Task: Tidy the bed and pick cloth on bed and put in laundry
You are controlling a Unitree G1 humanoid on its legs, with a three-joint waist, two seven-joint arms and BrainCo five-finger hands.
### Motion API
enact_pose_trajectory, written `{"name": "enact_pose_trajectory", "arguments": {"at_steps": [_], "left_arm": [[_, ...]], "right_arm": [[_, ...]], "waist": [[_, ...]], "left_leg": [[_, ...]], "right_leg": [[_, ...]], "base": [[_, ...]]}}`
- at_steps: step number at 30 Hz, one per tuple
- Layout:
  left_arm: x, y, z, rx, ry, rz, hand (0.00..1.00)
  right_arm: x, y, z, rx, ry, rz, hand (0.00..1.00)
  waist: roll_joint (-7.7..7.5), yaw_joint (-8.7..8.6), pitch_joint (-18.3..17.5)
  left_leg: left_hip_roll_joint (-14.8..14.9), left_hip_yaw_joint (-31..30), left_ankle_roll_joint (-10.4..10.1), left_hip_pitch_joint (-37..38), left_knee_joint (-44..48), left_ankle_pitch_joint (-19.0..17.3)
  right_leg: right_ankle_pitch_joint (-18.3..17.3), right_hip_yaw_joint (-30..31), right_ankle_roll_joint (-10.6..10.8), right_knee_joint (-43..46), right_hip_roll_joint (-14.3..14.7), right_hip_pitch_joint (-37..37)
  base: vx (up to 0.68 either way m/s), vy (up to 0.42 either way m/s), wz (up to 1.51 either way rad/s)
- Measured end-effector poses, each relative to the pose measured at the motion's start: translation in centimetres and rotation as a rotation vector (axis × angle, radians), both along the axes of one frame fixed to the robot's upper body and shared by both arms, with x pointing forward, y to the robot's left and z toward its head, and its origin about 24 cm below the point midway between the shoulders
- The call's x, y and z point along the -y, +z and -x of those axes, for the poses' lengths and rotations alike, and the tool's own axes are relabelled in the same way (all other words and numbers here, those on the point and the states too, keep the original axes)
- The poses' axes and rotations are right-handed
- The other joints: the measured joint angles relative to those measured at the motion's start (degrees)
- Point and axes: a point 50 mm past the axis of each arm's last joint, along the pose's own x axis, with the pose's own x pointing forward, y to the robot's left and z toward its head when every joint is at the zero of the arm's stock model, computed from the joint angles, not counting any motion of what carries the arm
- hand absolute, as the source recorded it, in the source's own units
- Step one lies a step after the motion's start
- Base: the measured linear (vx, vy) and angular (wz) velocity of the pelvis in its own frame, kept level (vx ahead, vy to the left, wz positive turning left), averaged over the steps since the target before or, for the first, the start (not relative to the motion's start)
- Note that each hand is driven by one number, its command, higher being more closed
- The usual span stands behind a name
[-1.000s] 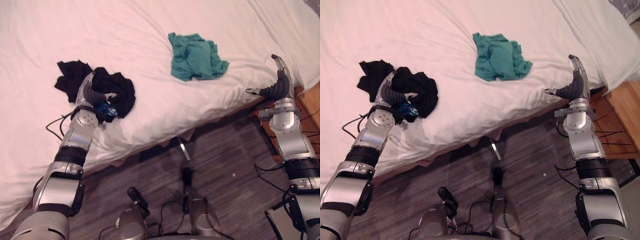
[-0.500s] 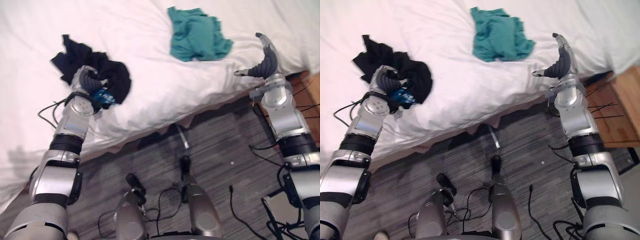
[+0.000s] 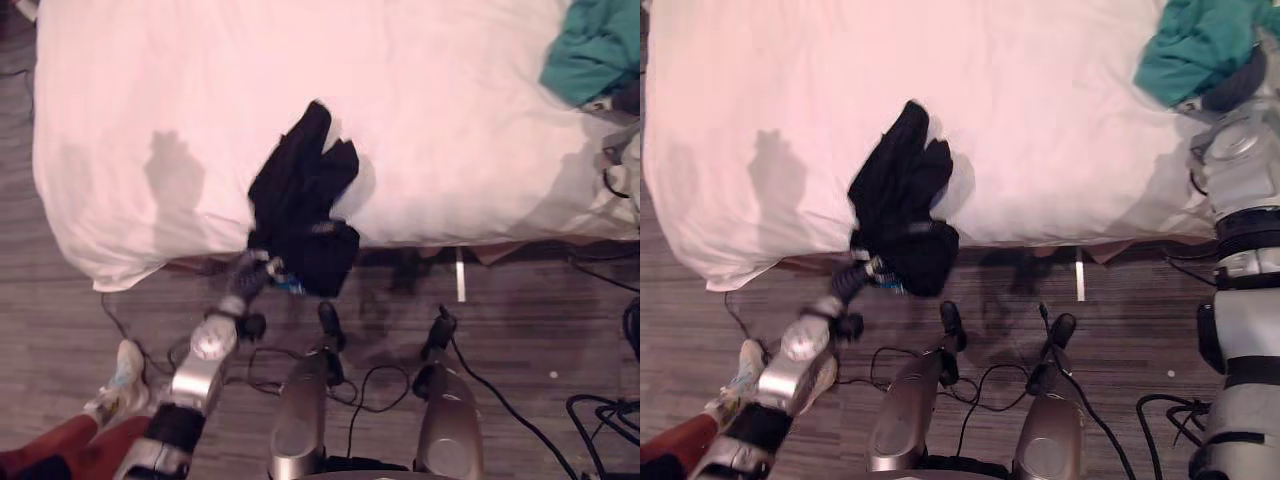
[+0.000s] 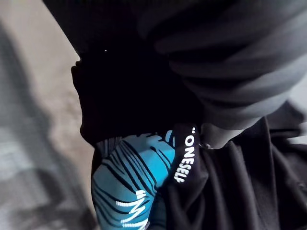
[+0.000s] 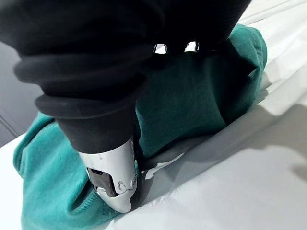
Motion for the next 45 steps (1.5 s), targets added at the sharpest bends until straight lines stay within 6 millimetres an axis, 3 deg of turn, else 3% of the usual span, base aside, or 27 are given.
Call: {"name": "enact_pose_trajectory", "arguments": {"at_steps": [2,8,13,15,18,21,23,24,26,28,30,31,33,35,38,39,41,42,44,45], "left_arm": [[0.2,-2.2,2.0,-0.111,-0.006,0.046,1.0],[0.5,-2.8,3.0,-0.127,-0.022,0.089,1.0],[1.0,-3.1,4.5,-0.113,-0.027,0.128,1.0],[1.5,-2.6,5.1,-0.084,-0.018,0.163,1.0],[1.8,-1.4,4.9,-0.029,-0.009,0.184,1.0],[1.3,-1.5,5.3,-0.024,0.06,0.211,1.0],[1.4,-1.8,5.5,-0.041,0.109,0.225,1.0],[1.4,-2.0,5.5,-0.049,0.124,0.23,1.0],[1.7,-2.7,5.5,-0.079,0.177,0.246,1.0],[1.7,-3.5,5.8,-0.117,0.22,0.255,1.0],[1.5,-4.3,6.1,-0.149,0.258,0.247,1.0],[1.4,-4.8,6.3,-0.174,0.274,0.242,1.0],[1.0,-6.2,7.5,-0.244,0.332,0.241,1.0],[0.4,-7.0,8.7,-0.279,0.394,0.25,1.0],[0.1,-7.8,10.2,-0.321,0.501,0.312,1.0],[0.3,-7.9,10.3,-0.321,0.52,0.328,1.0],[0.7,-8.0,10.8,-0.322,0.539,0.349,1.0],[0.7,-7.9,10.8,-0.316,0.537,0.352,1.0],[0.8,-7.9,10.7,-0.309,0.527,0.369,1.0],[1.0,-8.0,11.0,-0.316,0.529,0.388,1.0]], "right_arm": [[1.4,0.8,0.8,-0.001,-0.064,0.002,1.0],[2.7,0.7,1.4,-0.066,-0.111,0.01,1.0],[2.1,0.0,0.9,-0.026,0.032,-0.072,1.0],[1.7,-1.5,0.8,0.04,0.136,-0.159,1.0],[0.6,-5.4,1.0,0.113,0.278,-0.295,1.0],[-4.0,-13.5,2.2,0.139,0.472,-0.537,1.0],[-7.1,-21.5,6.1,0.041,0.488,-0.713,1.0],[-8.0,-24.0,7.9,-0.001,0.471,-0.775,1.0],[-10.4,-30.5,14.0,-0.138,0.377,-0.941,1.0],[-12.4,-34.0,18.6,-0.245,0.306,-1.015,1.0],[-14.8,-36.2,22.4,-0.35,0.28,-1.077,1.0],[-15.9,-36.9,23.5,-0.395,0.29,-1.097,1.0],[-17.6,-38.0,24.2,-0.466,0.352,-1.112,1.0],[-19.2,-38.6,24.0,-0.513,0.442,-1.116,1.0],[-21.5,-38.1,21.9,-0.541,0.651,-1.026,1.0],[-21.9,-37.9,21.4,-0.537,0.695,-0.997,1.0],[-22.8,-37.4,20.2,-0.517,0.744,-0.954,1.0],[-22.8,-37.2,19.8,-0.489,0.726,-0.949,1.0],[-22.1,-37.1,19.4,-0.452,0.671,-0.924,1.0],[-21.2,-37.1,19.3,-0.452,0.645,-0.894,1.0]], "waist": [[0.2,0.8,-0.05],[0.26,1.36,-0.08],[0.22,0.79,-0.07],[0.13,-0.7,-0.02],[-0.51,-2.3,-0.09],[-3.8,-3.95,-4.22],[-6.69,-5.94,-7.24],[-7.45,-6.85,-8.55],[-8.96,-9.22,-11.59],[-9.45,-10.13,-13.48],[-10.25,-10.96,-14.67],[-10.23,-11.72,-14.95],[-9.95,-10.77,-16.93],[-9.46,-9.22,-18.81],[-7.92,-7.29,-20.07],[-7.5,-6.68,-20.4],[-7.49,-6.39,-21.59],[-8.51,-6.19,-21.38],[-8.3,-5.71,-21.8],[-7.29,-5.1,-21.82]], "left_leg": [[-0.73,-0.56,-0.19,-0.23,-2.02,1.43],[-1.54,-0.54,-1.23,-0.16,-2.95,1.77],[-1.57,1.28,-1.82,4.05,-4.46,2.79],[-1.32,1.5,-1.82,6.14,-4.54,2.78],[-0.43,3.02,-1.9,10.16,-4.6,2.67],[1.31,6.22,-2.89,13.66,-4.55,1.1],[2.23,7.7,-3.4,16.44,-4.57,0.11],[2.31,7.76,-3.38,16.9,-4.58,-0.1],[2.3,7.95,-3.32,18.6,-5.24,-1.21],[1.9,7.01,-3.32,19.18,-6.45,-1.73],[0.99,3.59,-3.02,19.07,-6.17,-1.88],[0.2,0.48,-2.85,19.11,-6.09,-1.76],[-0.61,-2.48,-2.65,19.38,-6.1,-1.71],[-0.97,-4.17,-2.55,19.42,-6.14,-1.76],[-2.07,-8.9,-1.64,18.33,-6.73,-0.92],[-2.51,-10.15,-0.85,17.87,-7.4,-0.49],[-3.84,-7.32,8.8,16.39,-8.92,-3.05],[-3.95,-1.48,13.07,15.83,-8.42,-4.92],[-1.28,11.99,16.35,14.02,-3.36,-4.7],[0.7,19.05,17.24,13.41,0.66,0.93]], "right_leg": [[-0.85,-0.55,-0.26,2.42,-1.03,-1.81],[-4.48,-0.16,-0.69,9.99,-3.54,-5.14],[-5.99,2.38,-0.93,12.41,-3.63,-4.45],[-5.99,2.51,-0.92,11.74,-3.2,-2.29],[-5.97,3.35,-0.93,9.86,-1.72,1.78],[-6.06,6.15,-0.83,6.97,0.92,3.78],[-6.14,7.22,-0.69,4.91,2.47,6.44],[-6.2,7.32,-0.6,4.41,2.65,6.93],[-6.07,7.43,0.02,3.06,3.12,8.96],[-6.73,8.65,0.9,3.65,3.24,9.5],[-10.47,12.53,1.55,6.14,4.01,9.68],[-11.96,13.61,1.21,6.98,4.24,10.99],[-12.84,11.41,1.19,7.07,3.22,13.24],[-13.2,9.89,1.22,6.58,2.78,14.75],[-13.68,4.06,1.79,5.17,1.85,18.31],[-13.97,1.36,2.03,4.97,1.36,19.46],[-13.27,-8.06,2.79,3.27,-0.46,23.95],[-11.91,-14.93,2.93,0.37,-0.97,27.99],[-11.76,-22.75,3.23,0.94,-1.84,32.31],[-12.45,-26.04,3.62,5.61,-3.14,33.97]], "base": [[-0.01,0.01,0.2],[-0.01,-0.033,0.08],[0.08,-0.1,-0.19],[0.12,-0.122,-0.2],[0.07,-0.088,-0.28],[0.08,-0.11,-0.65],[0.12,-0.073,-0.45],[0.12,-0.046,-0.23],[0.14,-0.01,-0.1],[0.07,0.031,0.07],[0.05,-0.018,0.77],[0.1,-0.043,1.18],[0.08,-0.007,0.92],[0.06,-0.003,0.64],[0.02,-0.002,0.86],[-0.02,0.027,1.54],[0.04,0.03,2.36],[0.13,0.078,3.03],[0.15,0.134,2.93],[0.11,0.138,2.45]]}}
